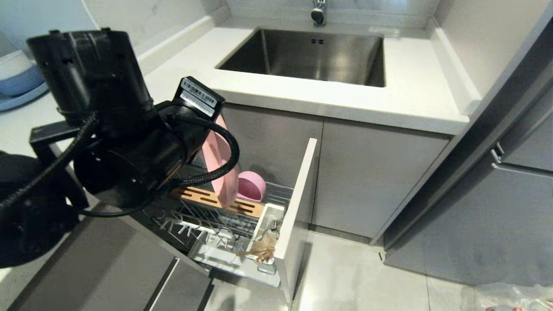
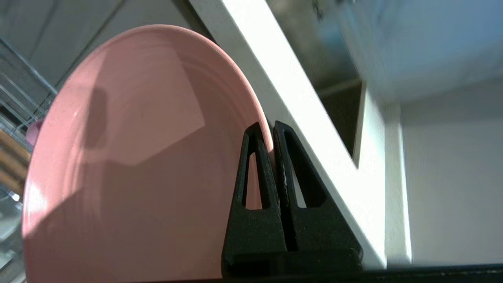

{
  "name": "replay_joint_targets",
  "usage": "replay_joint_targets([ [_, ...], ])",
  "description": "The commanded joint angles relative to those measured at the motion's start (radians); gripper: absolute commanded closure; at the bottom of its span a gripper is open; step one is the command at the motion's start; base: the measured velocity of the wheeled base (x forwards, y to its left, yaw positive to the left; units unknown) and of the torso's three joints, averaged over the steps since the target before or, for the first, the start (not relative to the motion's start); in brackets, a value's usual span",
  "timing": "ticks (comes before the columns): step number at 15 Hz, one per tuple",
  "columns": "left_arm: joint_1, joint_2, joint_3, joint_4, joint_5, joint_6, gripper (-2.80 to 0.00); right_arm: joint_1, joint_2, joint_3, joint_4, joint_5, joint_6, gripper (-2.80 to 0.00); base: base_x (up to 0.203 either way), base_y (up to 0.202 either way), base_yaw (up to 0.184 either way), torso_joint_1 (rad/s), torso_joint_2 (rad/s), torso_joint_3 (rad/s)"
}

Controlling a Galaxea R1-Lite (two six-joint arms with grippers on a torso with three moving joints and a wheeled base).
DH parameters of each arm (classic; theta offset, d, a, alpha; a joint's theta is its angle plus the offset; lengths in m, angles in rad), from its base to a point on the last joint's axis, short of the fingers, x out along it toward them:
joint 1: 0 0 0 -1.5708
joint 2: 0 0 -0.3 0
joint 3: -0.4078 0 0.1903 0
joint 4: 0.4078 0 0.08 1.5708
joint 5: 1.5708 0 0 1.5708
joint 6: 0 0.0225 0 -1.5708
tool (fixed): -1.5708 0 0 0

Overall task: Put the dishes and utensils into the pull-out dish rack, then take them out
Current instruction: Pick up the plate and place it in the cupboard

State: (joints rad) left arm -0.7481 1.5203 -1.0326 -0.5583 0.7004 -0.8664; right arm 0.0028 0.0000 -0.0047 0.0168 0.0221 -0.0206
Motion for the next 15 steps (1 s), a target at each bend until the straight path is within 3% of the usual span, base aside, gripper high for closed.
replay_joint_targets([
  [1, 0.000, 0.029, 0.060, -0.107, 0.030, -0.005, 0.00, 0.000, 0.000, 0.000, 0.000, 0.001, 0.000, 0.00, 0.000, 0.000, 0.000, 0.000, 0.00, 0.000],
  [8, 0.016, 0.106, 0.175, -0.304, 0.143, -0.025, 0.00, 0.000, 0.000, 0.000, 0.000, 0.000, -0.001, 0.00, 0.000, 0.000, 0.000, 0.000, 0.00, 0.000],
  [12, 0.067, 0.099, 0.163, -0.226, 0.156, -0.081, 0.00, 0.000, 0.000, 0.000, 0.000, 0.001, 0.000, 0.00, 0.000, 0.000, 0.000, 0.000, 0.00, 0.000],
  [15, 0.082, 0.107, 0.162, -0.080, 0.192, -0.232, 0.00, 0.000, 0.000, 0.000, 0.000, 0.001, 0.001, 0.00, 0.000, 0.000, 0.000, 0.000, 0.00, 0.000],
])
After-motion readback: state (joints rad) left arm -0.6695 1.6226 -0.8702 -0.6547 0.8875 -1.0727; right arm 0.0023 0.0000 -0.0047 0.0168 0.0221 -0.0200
